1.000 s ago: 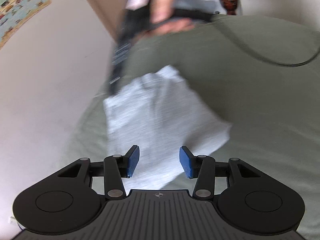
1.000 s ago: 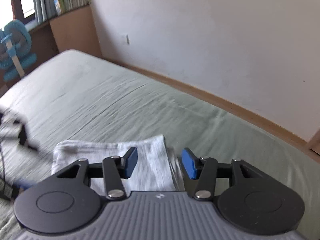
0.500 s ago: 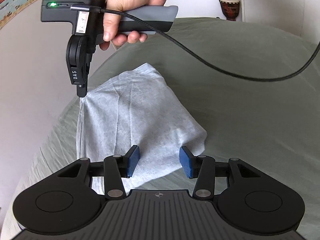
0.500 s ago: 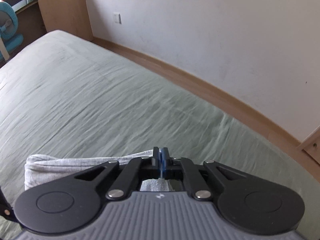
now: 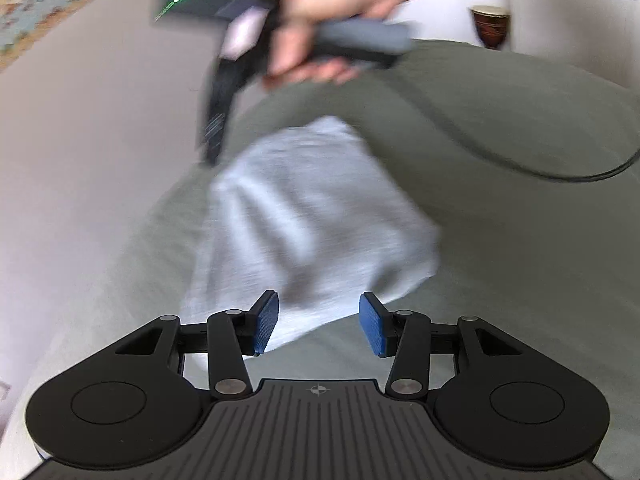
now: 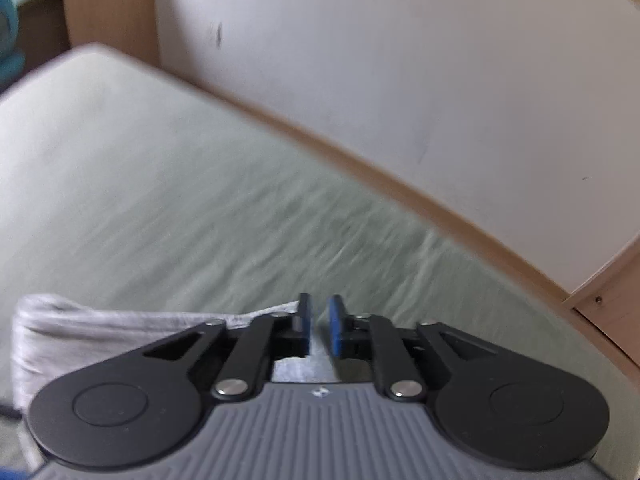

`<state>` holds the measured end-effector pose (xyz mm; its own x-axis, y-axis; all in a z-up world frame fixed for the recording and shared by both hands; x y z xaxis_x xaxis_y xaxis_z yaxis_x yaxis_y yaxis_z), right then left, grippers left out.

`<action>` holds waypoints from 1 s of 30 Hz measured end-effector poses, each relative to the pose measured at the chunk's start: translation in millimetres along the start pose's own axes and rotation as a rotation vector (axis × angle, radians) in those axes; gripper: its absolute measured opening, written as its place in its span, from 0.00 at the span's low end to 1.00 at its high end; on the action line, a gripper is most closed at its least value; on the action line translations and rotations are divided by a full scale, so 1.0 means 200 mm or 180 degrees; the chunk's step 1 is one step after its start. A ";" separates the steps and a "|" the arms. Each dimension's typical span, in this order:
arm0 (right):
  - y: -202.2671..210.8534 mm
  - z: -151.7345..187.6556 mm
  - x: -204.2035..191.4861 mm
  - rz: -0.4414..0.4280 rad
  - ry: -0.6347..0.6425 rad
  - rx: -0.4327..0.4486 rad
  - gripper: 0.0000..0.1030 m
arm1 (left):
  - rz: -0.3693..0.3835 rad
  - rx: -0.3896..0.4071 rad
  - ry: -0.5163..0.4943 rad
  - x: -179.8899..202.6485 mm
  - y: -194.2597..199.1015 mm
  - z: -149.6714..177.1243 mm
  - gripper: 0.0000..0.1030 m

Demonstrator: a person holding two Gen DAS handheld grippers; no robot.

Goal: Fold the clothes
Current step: 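Pull the shirt edge with the right gripper to square the fold, then release, then grasp the folded shirt edge with the left gripper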

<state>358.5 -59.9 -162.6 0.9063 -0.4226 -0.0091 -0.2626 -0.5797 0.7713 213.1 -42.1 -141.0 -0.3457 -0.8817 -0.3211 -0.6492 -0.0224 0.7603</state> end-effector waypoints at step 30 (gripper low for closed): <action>0.51 0.77 -0.49 -0.0834 -0.0840 -0.0092 0.44 | 0.1152 -0.0159 0.1608 -0.45 -0.19 0.12 0.40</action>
<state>192.1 -183.7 -181.3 0.8240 -0.4298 -0.3693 -0.0203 -0.6737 0.7388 252.1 50.7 -154.6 -0.1666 -0.9513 0.2593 -0.5140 0.3082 0.8005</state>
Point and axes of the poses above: each gripper's, at about its wrist camera, not at the fingertips, and y roughly against the way its jaws point, x to its right, z to its underside, the point moved 8 cm from there along -y, roughly the way its jaws point
